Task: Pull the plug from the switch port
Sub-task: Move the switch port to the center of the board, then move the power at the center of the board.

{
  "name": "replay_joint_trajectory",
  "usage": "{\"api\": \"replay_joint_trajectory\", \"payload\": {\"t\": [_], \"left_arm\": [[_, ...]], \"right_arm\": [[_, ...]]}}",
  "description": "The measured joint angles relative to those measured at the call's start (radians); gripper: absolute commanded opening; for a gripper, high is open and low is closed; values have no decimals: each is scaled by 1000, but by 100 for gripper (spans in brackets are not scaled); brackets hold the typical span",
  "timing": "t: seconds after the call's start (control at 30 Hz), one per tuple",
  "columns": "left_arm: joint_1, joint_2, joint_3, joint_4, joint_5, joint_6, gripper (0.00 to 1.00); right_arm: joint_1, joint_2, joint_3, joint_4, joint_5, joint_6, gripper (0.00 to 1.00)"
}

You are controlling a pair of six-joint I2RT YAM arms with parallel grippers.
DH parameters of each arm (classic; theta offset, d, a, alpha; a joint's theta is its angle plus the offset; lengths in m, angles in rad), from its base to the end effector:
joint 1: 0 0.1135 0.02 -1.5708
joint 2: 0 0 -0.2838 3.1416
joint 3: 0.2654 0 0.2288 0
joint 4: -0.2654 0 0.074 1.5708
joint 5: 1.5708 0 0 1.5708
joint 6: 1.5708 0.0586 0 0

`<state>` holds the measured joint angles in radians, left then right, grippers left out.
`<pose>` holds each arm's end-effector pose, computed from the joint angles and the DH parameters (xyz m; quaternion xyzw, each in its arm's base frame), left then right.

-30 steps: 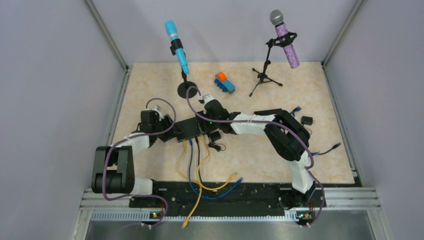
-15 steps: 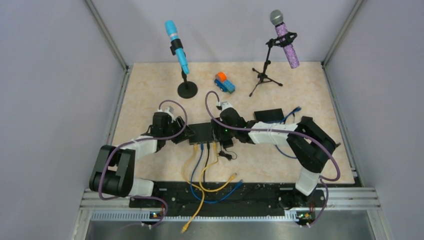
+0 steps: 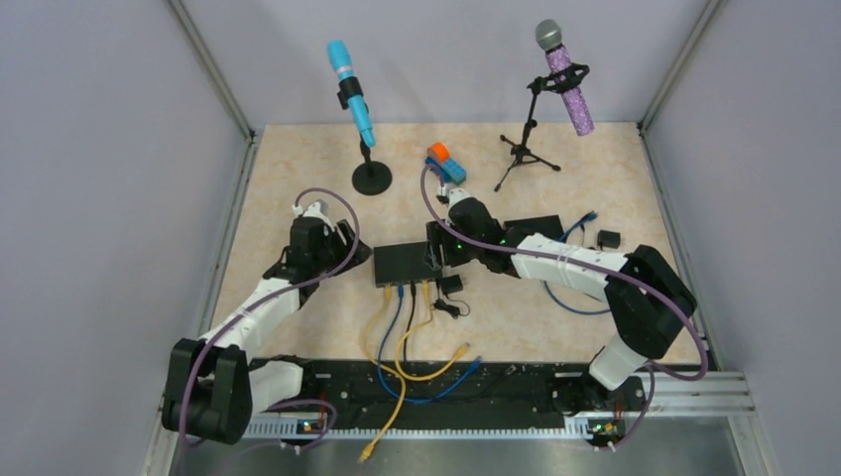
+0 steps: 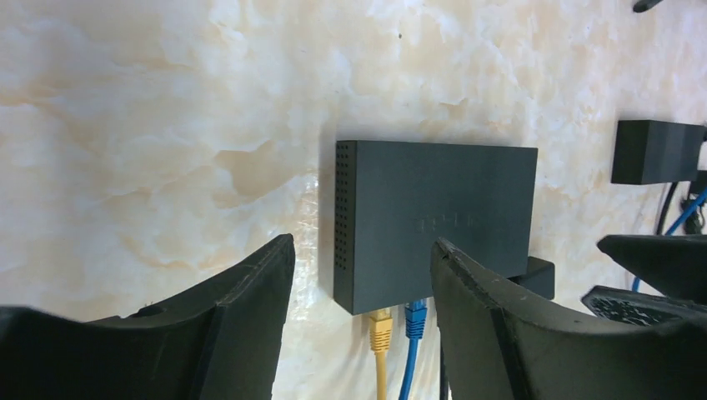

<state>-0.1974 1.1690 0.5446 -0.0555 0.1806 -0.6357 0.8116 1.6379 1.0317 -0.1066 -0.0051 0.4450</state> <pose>0.2192 -0.0546 0.2115 -0.1575 0.8857 -0.2480 0.3595 0.2441 0.2577 0.2335 -0.1668 0.8940 0.2464 0.3352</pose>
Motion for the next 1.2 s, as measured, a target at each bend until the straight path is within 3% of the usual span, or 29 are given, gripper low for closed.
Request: {"api": "replay_joint_trajectory", "payload": {"t": [0.3, 0.9, 1.2], "left_arm": [[0, -105, 6, -90, -122, 47, 68], [0, -103, 6, -126, -137, 63, 68], [0, -64, 6, -124, -125, 64, 68]], "right_arm": [[50, -34, -30, -114, 62, -64, 62], [86, 105, -1, -233, 249, -74, 58], [89, -21, -141, -253, 293, 14, 56]]}}
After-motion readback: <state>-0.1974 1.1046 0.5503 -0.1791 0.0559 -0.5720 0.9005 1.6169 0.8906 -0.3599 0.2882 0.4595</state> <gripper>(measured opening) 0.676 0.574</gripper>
